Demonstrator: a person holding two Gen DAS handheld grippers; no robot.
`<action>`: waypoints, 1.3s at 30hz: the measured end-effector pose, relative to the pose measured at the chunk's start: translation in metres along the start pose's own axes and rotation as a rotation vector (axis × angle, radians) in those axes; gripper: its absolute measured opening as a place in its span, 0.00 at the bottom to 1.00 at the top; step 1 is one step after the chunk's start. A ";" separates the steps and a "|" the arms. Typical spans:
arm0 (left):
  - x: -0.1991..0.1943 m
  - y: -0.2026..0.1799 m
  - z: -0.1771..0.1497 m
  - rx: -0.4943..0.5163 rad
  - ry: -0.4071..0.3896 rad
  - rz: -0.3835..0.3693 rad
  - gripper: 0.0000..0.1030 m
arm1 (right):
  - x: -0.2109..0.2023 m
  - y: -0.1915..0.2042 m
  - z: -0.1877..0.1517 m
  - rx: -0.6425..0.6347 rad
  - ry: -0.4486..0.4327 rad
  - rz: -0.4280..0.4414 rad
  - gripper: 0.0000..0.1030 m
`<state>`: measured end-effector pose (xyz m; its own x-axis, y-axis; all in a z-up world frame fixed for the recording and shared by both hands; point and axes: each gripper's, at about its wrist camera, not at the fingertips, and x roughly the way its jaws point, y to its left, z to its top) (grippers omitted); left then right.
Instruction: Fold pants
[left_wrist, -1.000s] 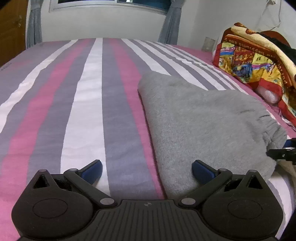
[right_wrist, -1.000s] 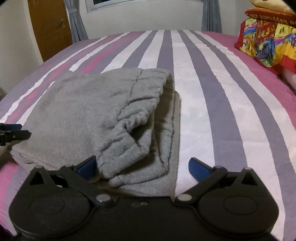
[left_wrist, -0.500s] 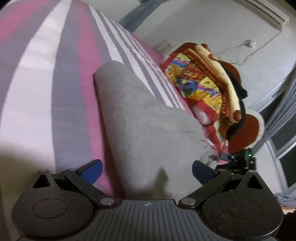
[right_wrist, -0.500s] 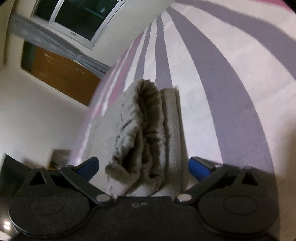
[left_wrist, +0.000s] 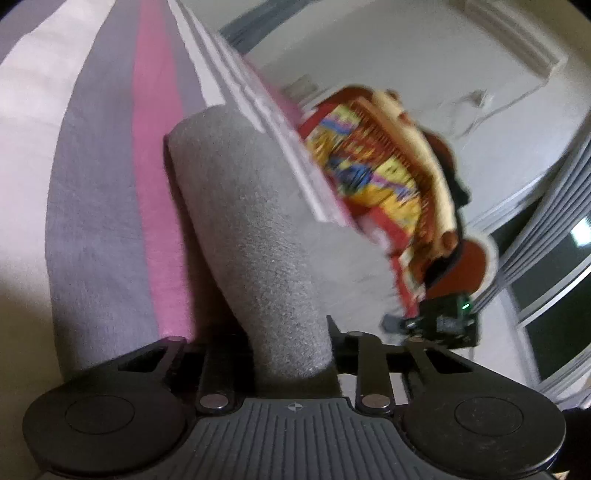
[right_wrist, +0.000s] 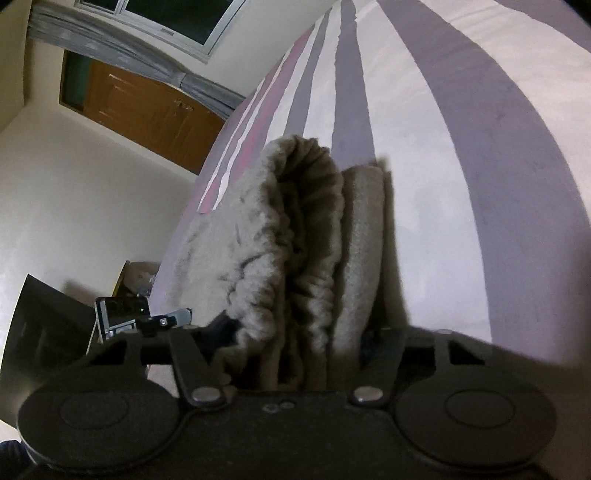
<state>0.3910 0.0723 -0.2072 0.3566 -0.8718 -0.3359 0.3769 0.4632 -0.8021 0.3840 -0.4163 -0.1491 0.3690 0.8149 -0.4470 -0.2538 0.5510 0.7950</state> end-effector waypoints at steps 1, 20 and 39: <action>-0.005 -0.001 -0.001 0.000 -0.019 -0.025 0.24 | -0.002 0.003 0.000 -0.010 0.003 0.003 0.50; -0.006 0.011 0.165 0.070 -0.114 0.160 0.28 | 0.060 0.021 0.121 -0.074 -0.027 0.072 0.47; -0.030 -0.045 0.041 0.154 -0.282 0.737 1.00 | 0.040 0.026 0.048 -0.087 -0.099 -0.312 1.00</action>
<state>0.3983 0.0837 -0.1409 0.7547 -0.2692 -0.5984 0.0667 0.9387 -0.3382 0.4351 -0.3778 -0.1274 0.5246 0.5857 -0.6178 -0.1886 0.7876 0.5866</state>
